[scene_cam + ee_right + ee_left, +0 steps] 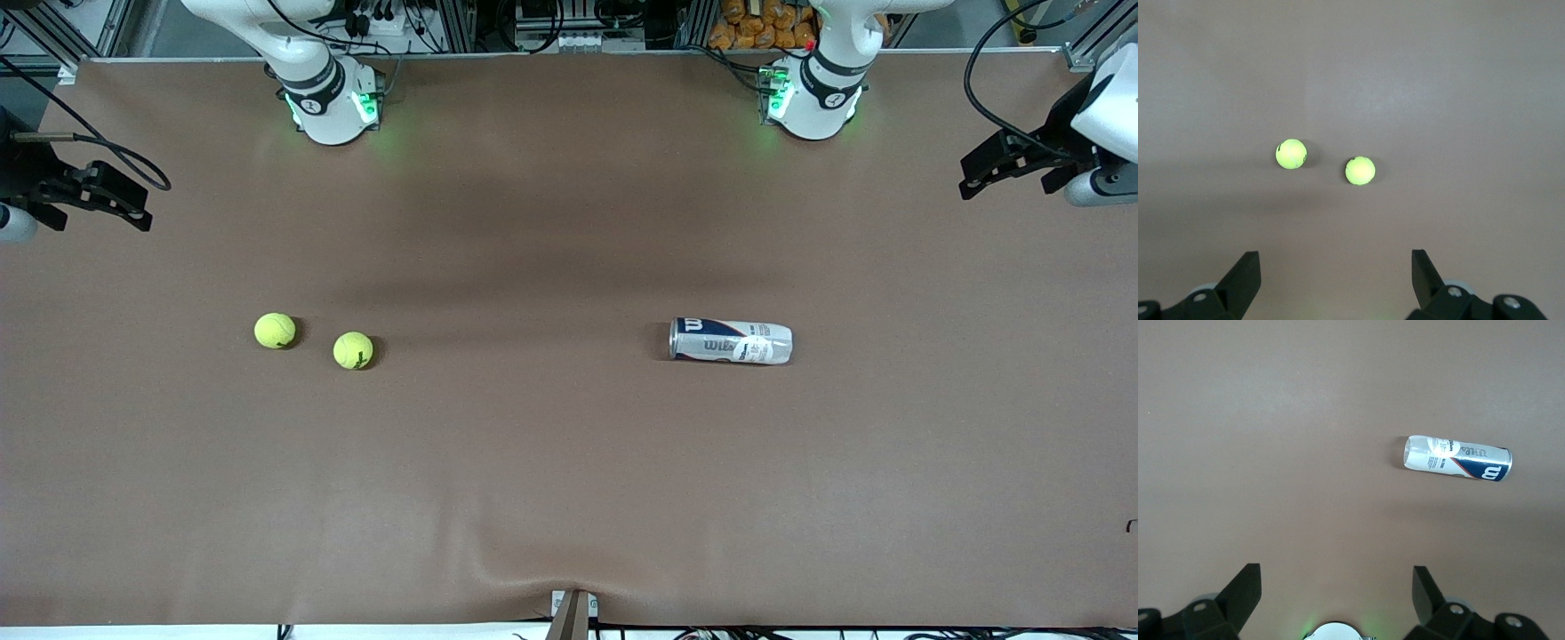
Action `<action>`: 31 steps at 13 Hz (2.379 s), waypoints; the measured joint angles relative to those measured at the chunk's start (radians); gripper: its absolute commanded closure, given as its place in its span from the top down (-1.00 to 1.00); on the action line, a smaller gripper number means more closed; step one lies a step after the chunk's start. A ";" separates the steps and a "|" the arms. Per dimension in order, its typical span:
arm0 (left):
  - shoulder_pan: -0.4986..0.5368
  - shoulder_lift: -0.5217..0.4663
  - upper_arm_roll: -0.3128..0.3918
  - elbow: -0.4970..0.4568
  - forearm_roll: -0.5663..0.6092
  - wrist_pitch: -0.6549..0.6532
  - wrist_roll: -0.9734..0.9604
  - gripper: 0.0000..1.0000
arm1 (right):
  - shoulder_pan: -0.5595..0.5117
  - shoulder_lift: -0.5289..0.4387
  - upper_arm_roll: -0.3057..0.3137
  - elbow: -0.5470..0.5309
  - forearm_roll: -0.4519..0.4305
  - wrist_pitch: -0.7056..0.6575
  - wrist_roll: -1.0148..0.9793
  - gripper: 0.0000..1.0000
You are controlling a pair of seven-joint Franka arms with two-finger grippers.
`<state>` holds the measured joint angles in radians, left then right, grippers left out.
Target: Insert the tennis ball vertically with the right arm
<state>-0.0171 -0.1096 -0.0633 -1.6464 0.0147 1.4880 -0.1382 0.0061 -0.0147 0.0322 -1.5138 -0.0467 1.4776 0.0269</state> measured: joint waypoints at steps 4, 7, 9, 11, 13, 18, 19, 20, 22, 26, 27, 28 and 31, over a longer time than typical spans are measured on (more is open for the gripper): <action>0.003 0.012 0.000 0.004 0.000 0.000 0.000 1.00 | 0.000 0.000 0.000 0.000 0.000 0.000 0.000 1.00; 0.010 0.012 0.001 0.016 0.000 0.000 0.000 1.00 | 0.000 0.000 0.000 0.000 0.000 0.000 0.000 1.00; 0.011 0.012 0.000 0.018 0.000 0.000 0.000 1.00 | 0.000 0.000 0.000 0.000 0.000 0.000 0.000 1.00; 0.010 0.016 -0.003 0.018 0.000 0.001 0.000 1.00 | 0.000 0.000 0.000 0.000 0.000 0.000 0.000 1.00; 0.010 0.023 -0.003 0.018 0.000 0.002 0.000 1.00 | 0.000 0.000 0.000 0.000 0.000 0.000 0.000 1.00; 0.011 0.027 -0.002 0.018 0.000 -0.018 0.000 1.00 | 0.000 0.000 0.000 0.000 0.000 0.000 0.000 1.00; 0.011 0.027 -0.001 0.018 0.000 -0.022 0.000 1.00 | 0.000 0.000 0.000 0.000 0.000 0.000 0.000 1.00; 0.011 0.027 -0.001 0.018 0.000 -0.023 0.000 1.00 | 0.000 0.000 0.000 0.000 0.000 0.000 0.000 1.00; 0.011 0.027 -0.003 0.018 0.000 -0.026 0.000 1.00 | 0.000 0.000 0.000 0.000 0.000 0.000 0.000 1.00; 0.008 0.027 -0.024 0.019 0.000 -0.065 -0.001 1.00 | 0.000 0.000 0.000 0.000 0.000 0.000 0.000 1.00; 0.008 0.027 -0.025 0.019 0.000 -0.069 0.000 1.00 | 0.000 0.000 0.000 0.000 0.000 0.000 0.000 1.00; 0.007 0.028 -0.025 0.019 0.000 -0.070 0.000 1.00 | 0.000 0.000 0.000 0.000 0.000 0.000 0.000 1.00; -0.007 0.058 -0.027 0.018 0.000 -0.073 0.001 1.00 | 0.000 0.000 -0.001 0.000 0.000 0.000 0.000 1.00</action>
<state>-0.0239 -0.0521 -0.0905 -1.6286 0.0147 1.4148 -0.1371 0.0060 -0.0147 0.0316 -1.5138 -0.0467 1.4775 0.0269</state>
